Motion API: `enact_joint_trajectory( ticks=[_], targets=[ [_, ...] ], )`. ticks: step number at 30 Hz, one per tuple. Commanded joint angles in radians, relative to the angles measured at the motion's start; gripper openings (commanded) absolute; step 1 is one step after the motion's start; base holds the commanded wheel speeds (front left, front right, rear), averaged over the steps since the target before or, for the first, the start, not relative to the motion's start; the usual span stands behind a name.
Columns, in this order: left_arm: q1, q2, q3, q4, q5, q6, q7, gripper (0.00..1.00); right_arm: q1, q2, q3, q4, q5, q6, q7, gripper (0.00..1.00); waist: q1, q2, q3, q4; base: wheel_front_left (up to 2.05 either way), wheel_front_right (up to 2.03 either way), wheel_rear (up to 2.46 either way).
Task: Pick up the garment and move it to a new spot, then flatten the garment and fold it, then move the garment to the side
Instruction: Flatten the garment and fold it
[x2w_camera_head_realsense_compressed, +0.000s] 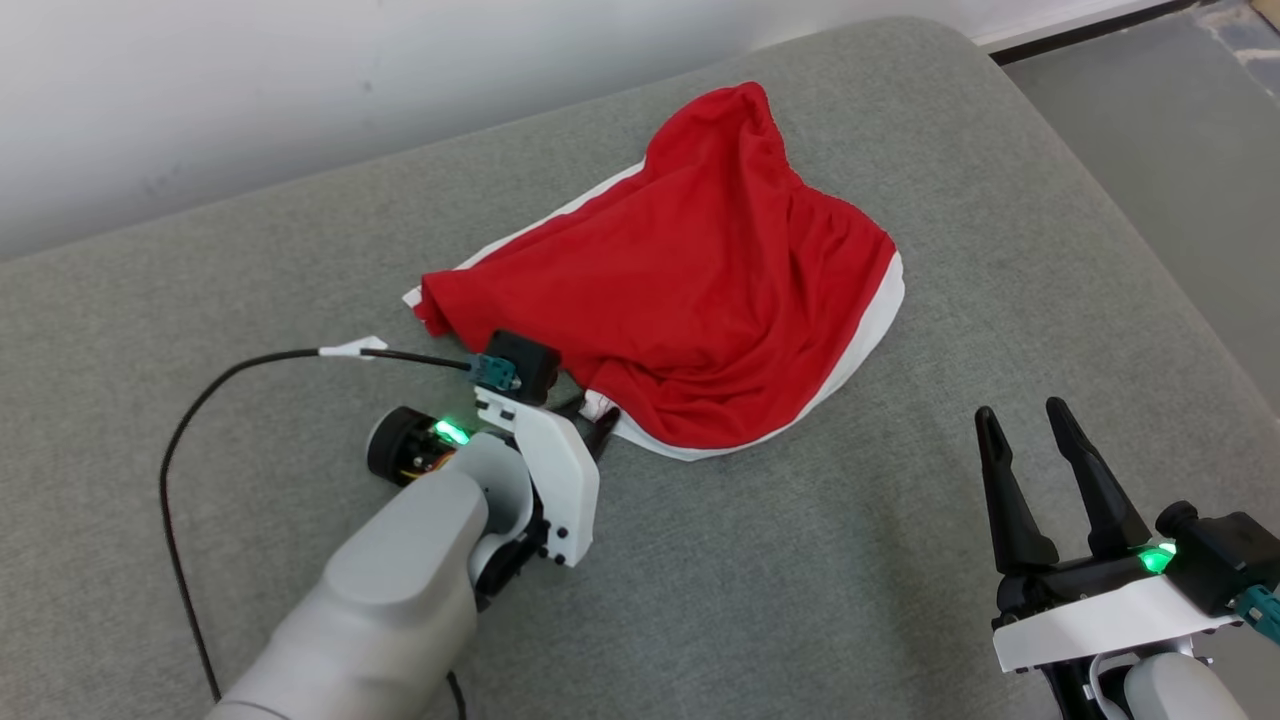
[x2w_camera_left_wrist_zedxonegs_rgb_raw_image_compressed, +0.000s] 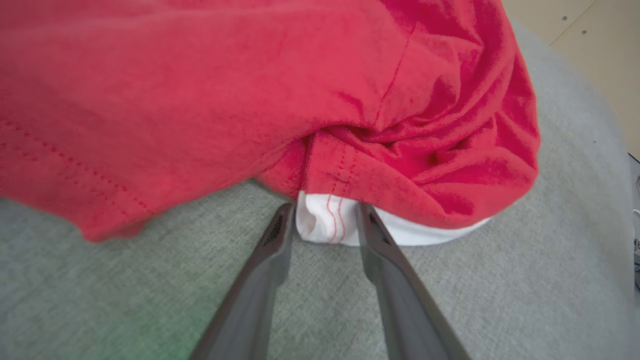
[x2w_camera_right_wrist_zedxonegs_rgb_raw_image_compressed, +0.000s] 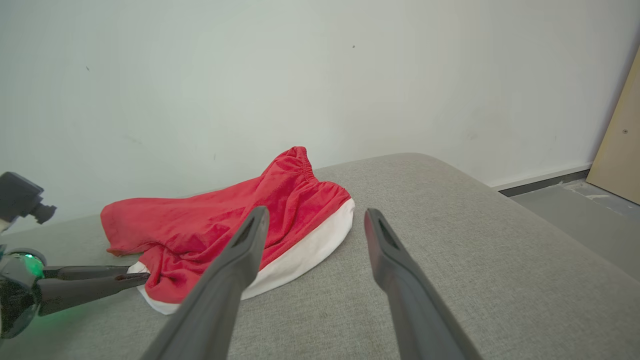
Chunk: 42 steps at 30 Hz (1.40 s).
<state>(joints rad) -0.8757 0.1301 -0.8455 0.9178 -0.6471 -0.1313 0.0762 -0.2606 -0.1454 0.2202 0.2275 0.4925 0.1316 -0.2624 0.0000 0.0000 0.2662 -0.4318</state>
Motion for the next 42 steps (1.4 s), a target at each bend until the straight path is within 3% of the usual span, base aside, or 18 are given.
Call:
enact_joint_trajectory(
  ticks=[1,9,18,25,37,42],
  targets=[
    [0.003,0.002,-0.016,0.006,-0.013,0.002,-0.009,0.0,-0.007,0.002,-0.006,0.005,-0.008,-0.002,-0.003,1.0,0.0,0.0,-0.004,0.006,0.0,0.0,0.0],
    [0.019,0.009,-0.082,-0.013,-0.102,0.002,-0.1,0.0,0.018,-0.014,-0.028,0.012,-0.02,-0.002,-0.003,1.0,0.0,0.0,-0.069,0.091,0.0,0.0,0.0],
    [0.131,0.042,-0.071,-0.039,-0.13,0.02,-0.26,0.0,0.061,-0.042,-0.052,0.022,-0.022,-0.002,-0.003,1.0,0.0,0.0,-0.157,0.233,0.0,0.0,0.0],
    [0.263,0.097,-0.024,-0.117,-0.166,0.087,-0.312,0.0,0.087,-0.046,-0.055,0.019,-0.022,-0.002,0.011,1.0,0.0,0.0,-0.174,0.291,0.0,0.0,0.0],
    [0.492,0.232,0.081,-0.363,-0.201,0.257,-0.338,0.0,0.122,-0.043,-0.065,0.013,-0.029,-0.002,0.04,1.0,0.0,0.0,-0.184,0.327,0.0,0.0,0.0],
    [0.552,0.253,0.102,-0.429,-0.211,0.288,-0.34,0.0,0.129,-0.042,-0.062,0.009,-0.03,-0.002,0.048,1.0,0.0,0.0,-0.188,0.335,0.0,0.0,0.0]
  ],
)
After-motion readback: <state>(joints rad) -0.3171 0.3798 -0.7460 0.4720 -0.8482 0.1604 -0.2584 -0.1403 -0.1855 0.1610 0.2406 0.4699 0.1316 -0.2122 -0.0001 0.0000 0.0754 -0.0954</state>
